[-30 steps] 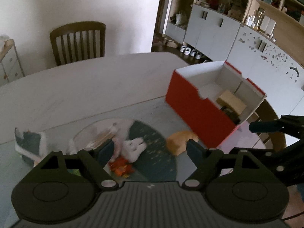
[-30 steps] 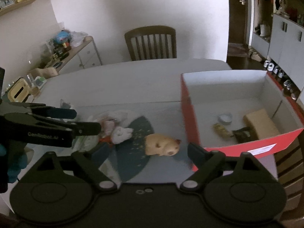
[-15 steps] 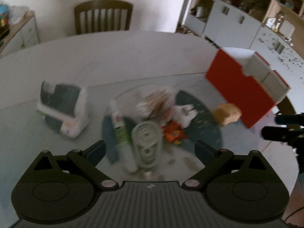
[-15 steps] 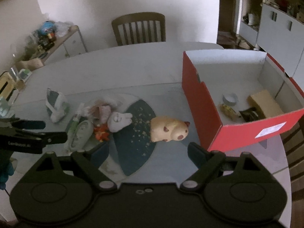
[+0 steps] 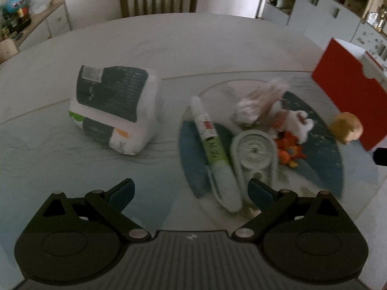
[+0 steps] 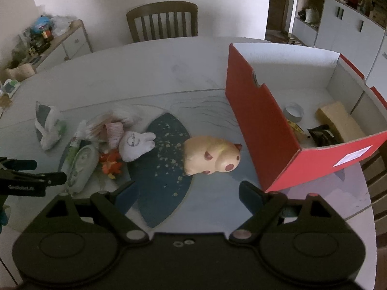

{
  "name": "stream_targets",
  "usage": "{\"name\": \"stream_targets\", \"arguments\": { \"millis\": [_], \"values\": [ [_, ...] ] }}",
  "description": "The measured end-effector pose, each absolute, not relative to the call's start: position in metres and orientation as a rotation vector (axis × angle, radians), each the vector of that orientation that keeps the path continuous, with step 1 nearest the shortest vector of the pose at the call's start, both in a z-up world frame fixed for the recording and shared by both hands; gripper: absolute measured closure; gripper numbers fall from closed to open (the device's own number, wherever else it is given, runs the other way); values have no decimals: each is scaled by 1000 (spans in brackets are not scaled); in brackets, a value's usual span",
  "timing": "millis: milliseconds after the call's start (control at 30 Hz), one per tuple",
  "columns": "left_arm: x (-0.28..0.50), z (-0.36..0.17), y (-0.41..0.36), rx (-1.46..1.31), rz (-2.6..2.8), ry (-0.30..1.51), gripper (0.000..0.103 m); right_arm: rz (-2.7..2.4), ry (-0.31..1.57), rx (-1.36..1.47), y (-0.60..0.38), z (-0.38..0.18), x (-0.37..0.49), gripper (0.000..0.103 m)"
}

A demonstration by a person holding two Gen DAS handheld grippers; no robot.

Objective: Organize objects
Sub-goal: 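Move both grippers back toward the remaining table items, then grasp the white glue stick with the left gripper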

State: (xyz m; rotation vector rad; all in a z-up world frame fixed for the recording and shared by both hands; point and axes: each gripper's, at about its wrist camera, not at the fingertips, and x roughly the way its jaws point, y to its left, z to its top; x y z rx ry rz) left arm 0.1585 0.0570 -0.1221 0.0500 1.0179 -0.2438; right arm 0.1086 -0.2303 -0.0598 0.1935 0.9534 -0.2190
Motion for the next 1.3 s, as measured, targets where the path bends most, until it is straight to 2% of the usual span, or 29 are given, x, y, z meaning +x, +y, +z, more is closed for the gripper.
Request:
{"name": "stream_targets", "arguments": {
  "millis": [1067, 1167, 1300],
  "values": [
    [186, -138, 48, 74, -158, 982, 4, -377, 998, 249, -258, -96, 167, 13],
    [182, -139, 48, 73, -163, 968, 7, -402, 1012, 284, -259, -104, 171, 13],
    [179, -138, 46, 87, -187, 949, 19, -422, 1034, 319, -259, -115, 176, 15]
  ]
}}
